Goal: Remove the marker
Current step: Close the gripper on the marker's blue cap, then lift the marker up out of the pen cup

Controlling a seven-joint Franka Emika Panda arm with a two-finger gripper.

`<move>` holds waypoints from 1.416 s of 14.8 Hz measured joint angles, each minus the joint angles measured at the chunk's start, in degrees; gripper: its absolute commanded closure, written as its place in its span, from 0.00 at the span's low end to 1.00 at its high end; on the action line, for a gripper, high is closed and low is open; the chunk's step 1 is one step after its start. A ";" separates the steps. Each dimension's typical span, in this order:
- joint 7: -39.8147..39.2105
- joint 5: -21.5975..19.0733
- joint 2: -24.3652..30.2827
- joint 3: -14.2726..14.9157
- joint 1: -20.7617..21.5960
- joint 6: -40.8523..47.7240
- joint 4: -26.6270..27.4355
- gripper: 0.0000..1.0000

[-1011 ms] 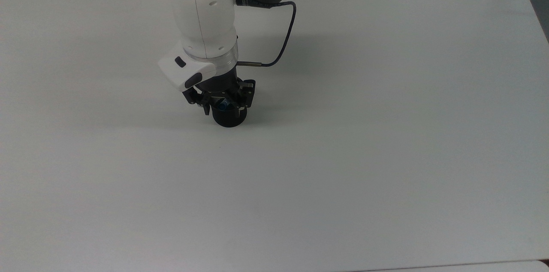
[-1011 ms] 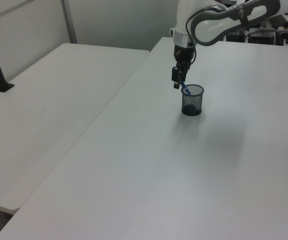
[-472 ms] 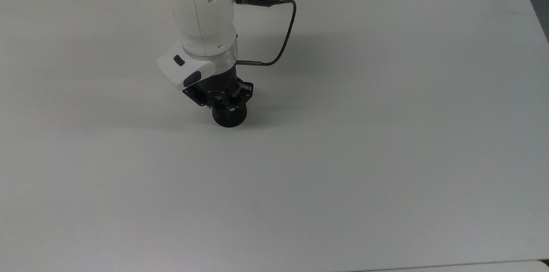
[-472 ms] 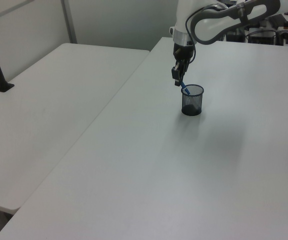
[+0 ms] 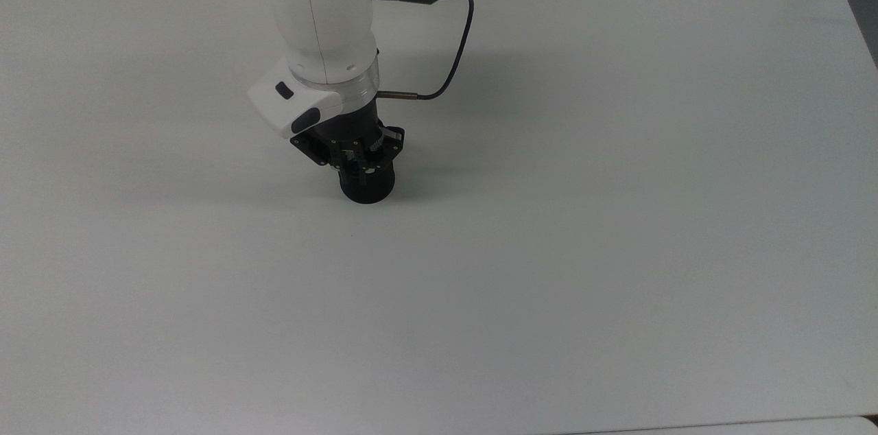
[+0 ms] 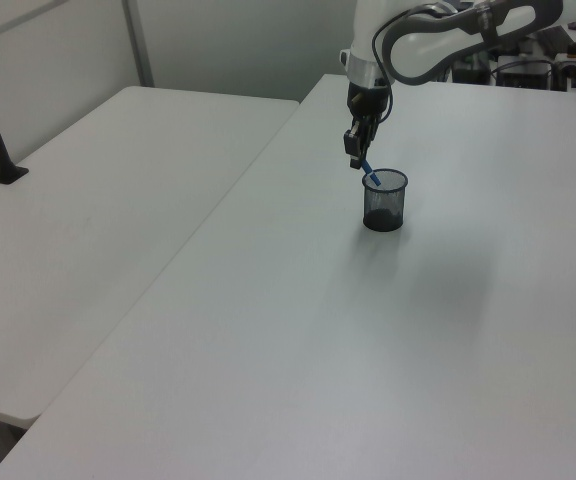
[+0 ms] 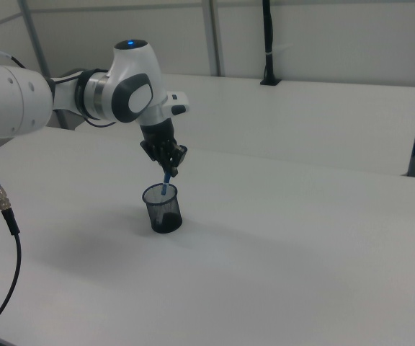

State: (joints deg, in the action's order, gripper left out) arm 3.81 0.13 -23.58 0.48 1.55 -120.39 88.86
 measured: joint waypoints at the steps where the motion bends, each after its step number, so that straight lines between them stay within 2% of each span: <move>1: 0.00 -0.08 0.34 0.01 0.00 0.59 -0.12 0.82; 5: 0.00 -1.67 2.22 0.10 -0.04 2.05 -1.42 0.82; 12: 0.00 -1.88 5.46 0.26 -0.34 2.62 -4.49 0.81; 15: -0.01 -2.97 6.81 0.24 -0.15 7.51 -5.00 0.81; 19: -0.08 -4.99 7.36 0.04 2.67 15.63 -6.16 0.81; 21: -0.08 -5.93 6.95 -0.08 5.66 18.29 -6.09 0.81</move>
State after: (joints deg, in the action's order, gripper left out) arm 3.73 -5.81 -16.63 0.40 7.21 -102.11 82.77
